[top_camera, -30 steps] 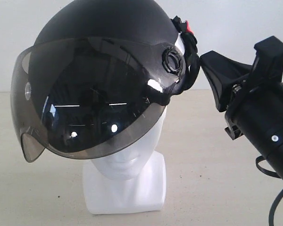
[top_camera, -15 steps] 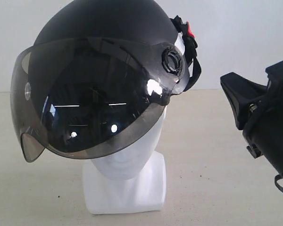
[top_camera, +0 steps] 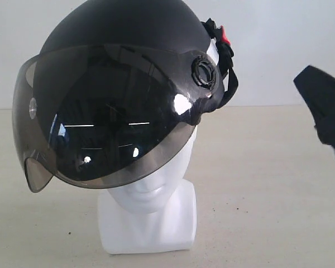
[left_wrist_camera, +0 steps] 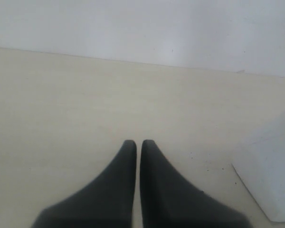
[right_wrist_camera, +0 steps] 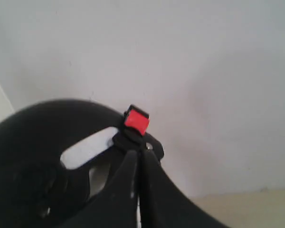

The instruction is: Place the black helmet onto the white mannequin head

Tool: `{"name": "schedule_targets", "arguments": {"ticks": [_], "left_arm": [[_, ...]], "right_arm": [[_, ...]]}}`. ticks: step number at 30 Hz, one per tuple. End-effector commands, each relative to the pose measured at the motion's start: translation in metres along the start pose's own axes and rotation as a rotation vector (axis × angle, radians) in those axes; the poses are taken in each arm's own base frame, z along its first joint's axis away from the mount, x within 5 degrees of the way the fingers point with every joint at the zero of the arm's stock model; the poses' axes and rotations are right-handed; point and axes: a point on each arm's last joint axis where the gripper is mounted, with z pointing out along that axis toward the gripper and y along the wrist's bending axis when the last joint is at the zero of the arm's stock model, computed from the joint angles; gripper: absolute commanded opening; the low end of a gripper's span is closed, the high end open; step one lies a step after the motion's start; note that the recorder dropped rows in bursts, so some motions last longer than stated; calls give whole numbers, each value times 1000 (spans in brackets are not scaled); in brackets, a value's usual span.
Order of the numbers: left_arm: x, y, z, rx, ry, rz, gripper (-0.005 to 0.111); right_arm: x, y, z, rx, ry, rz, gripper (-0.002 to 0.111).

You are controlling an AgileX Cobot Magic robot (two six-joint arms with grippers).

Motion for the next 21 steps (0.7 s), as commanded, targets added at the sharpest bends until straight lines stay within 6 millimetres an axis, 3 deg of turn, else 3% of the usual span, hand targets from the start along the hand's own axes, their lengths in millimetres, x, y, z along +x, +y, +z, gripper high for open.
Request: {"name": "schedule_targets", "arguments": {"ticks": [1, 6, 14, 17, 21], "left_arm": [[-2, 0, 0, -1, -9, 0, 5], [-2, 0, 0, -1, -9, 0, 5], [-2, 0, 0, -1, -9, 0, 5], [-2, 0, 0, -1, -9, 0, 5], [-2, 0, 0, -1, -9, 0, 5]], "right_arm": [[-19, 21, 0, -81, 205, -294, 0], [-73, 51, 1, -178, 147, -389, 0], [-125, 98, 14, -340, 448, -530, 0], [-137, 94, 26, -197, 541, -555, 0], [-137, 63, 36, 207, 634, -559, 0]]}}
